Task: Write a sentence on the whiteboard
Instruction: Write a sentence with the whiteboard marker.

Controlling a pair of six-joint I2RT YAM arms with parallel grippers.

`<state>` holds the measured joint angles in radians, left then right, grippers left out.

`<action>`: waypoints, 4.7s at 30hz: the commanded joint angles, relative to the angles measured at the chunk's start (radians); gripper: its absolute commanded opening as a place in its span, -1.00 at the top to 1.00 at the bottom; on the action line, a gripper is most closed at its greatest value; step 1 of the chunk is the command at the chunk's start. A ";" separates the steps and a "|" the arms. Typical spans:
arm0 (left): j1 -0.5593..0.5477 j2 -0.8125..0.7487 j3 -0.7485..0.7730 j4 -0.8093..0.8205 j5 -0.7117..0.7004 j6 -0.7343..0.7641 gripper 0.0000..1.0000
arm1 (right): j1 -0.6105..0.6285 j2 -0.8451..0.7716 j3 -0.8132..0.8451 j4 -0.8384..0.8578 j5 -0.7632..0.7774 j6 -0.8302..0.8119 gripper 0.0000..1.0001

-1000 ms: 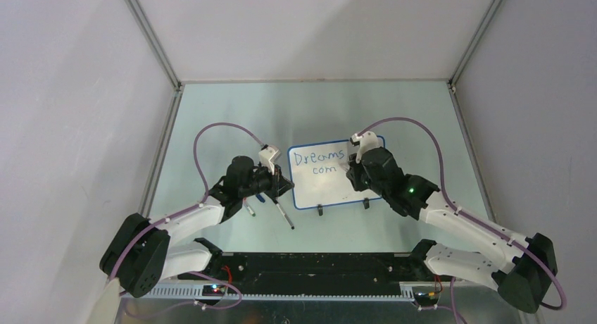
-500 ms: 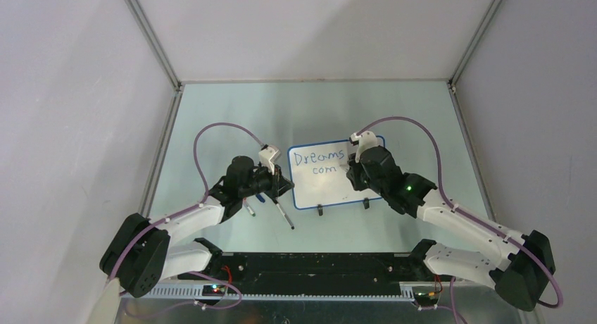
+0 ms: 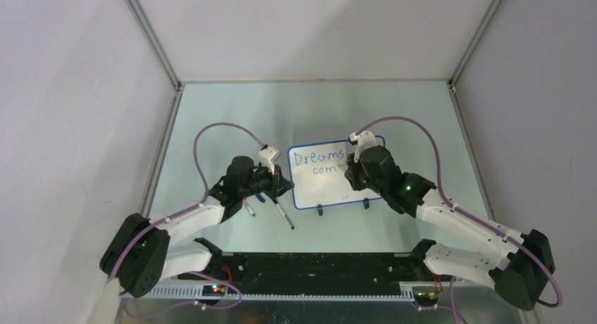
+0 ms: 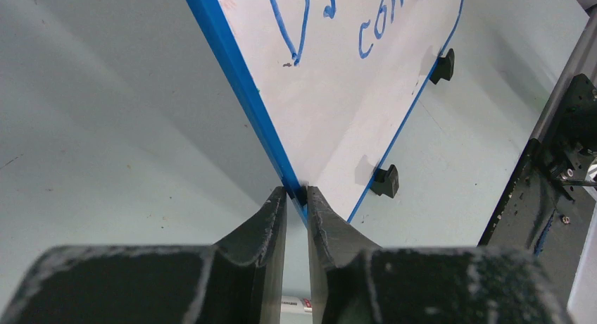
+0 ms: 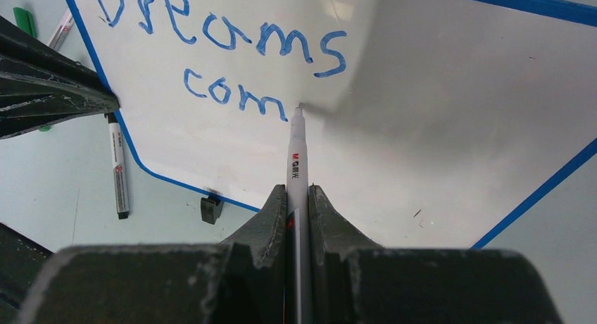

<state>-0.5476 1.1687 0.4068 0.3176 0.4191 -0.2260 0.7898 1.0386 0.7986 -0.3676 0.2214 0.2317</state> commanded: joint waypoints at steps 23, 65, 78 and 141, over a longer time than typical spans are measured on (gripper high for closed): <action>-0.006 -0.018 0.021 0.015 0.009 0.024 0.59 | -0.040 -0.004 0.001 -0.012 0.063 0.014 1.00; -0.006 -0.019 0.020 0.015 0.008 0.024 0.58 | -0.043 0.026 0.045 0.017 0.010 -0.013 1.00; -0.006 -0.019 0.019 0.015 0.007 0.024 0.58 | -0.045 0.013 0.044 0.001 0.031 -0.011 1.00; -0.006 -0.020 0.020 0.015 0.008 0.024 0.58 | -0.022 0.035 0.034 -0.069 0.003 0.005 1.00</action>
<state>-0.5480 1.1687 0.4068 0.3122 0.4202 -0.2260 0.7643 1.0939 0.8368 -0.4171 0.1947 0.2348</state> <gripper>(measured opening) 0.209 0.145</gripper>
